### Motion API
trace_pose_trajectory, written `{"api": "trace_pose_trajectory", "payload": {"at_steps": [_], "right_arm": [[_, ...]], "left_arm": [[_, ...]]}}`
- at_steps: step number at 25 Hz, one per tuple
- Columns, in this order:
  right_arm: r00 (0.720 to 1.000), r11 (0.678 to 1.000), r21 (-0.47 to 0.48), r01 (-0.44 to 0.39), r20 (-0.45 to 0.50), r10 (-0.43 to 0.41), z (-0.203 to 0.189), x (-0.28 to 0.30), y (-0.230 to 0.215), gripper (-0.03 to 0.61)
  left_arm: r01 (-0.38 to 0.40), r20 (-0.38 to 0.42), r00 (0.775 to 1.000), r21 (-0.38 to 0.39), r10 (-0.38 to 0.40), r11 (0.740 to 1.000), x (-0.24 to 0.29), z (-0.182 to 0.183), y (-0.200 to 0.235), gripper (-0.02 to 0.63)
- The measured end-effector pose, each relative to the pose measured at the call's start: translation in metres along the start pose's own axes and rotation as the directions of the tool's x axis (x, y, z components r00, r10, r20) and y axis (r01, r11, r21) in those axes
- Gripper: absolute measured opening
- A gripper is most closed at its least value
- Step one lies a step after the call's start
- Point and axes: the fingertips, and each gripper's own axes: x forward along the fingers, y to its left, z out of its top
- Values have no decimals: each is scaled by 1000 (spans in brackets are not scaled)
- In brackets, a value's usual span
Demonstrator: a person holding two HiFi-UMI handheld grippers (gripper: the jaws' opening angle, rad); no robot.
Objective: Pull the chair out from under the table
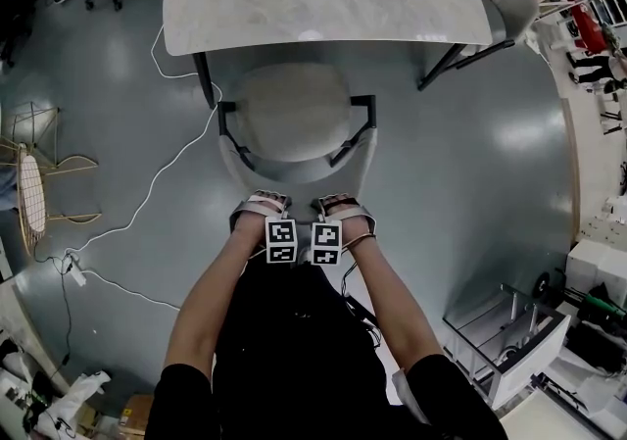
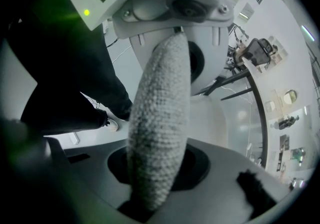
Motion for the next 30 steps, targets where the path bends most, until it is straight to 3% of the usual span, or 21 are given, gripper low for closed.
{"api": "trace_pose_trajectory", "payload": {"at_steps": [30], "right_arm": [[1000,1000,-14,-1,11,1,4,-15,77,89]], "left_arm": [[3,-8,1000,-17,-3,1000,-8,30,-73,84]]}}
